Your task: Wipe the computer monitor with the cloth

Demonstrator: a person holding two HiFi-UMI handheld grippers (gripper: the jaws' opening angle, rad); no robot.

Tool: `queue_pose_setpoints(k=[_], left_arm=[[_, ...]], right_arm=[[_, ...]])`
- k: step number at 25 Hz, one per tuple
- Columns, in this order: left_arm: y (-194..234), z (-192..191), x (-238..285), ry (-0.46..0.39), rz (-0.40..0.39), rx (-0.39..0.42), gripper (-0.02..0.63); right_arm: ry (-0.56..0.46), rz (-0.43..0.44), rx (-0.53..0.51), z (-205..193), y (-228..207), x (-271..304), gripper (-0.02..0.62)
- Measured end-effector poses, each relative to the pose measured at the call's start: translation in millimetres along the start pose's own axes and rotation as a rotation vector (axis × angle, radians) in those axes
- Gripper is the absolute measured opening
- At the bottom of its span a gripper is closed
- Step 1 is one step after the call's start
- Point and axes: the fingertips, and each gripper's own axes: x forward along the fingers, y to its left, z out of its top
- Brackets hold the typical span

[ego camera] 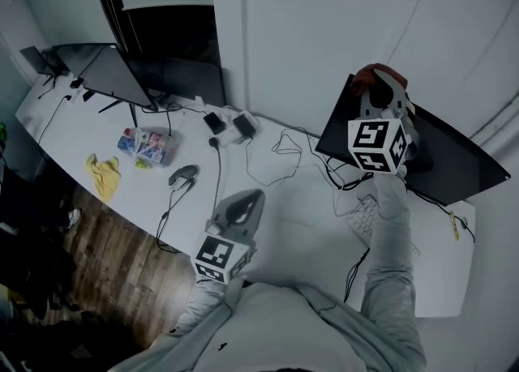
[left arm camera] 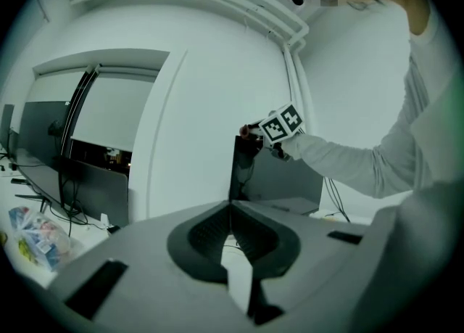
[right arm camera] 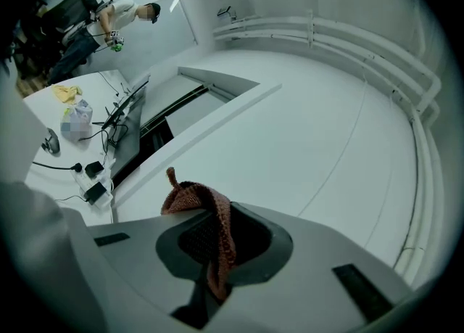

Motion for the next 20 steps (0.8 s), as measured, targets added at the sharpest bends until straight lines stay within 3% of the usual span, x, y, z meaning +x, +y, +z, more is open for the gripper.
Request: queue_pose_setpoints(k=[9, 20], left_arm=[[41.4, -1.4, -31.6, -0.012, 0.049, -0.013, 0.021], [74.6, -3.2, -64.1, -0.018, 0.136, -0.012, 0.021]], right_arm=[[-0.033, 0.046, -0.027, 45.6, 44.5, 20.1, 0.034], [-0.118, 0.186, 0.072, 78.5, 121.2, 6.6, 0.034]])
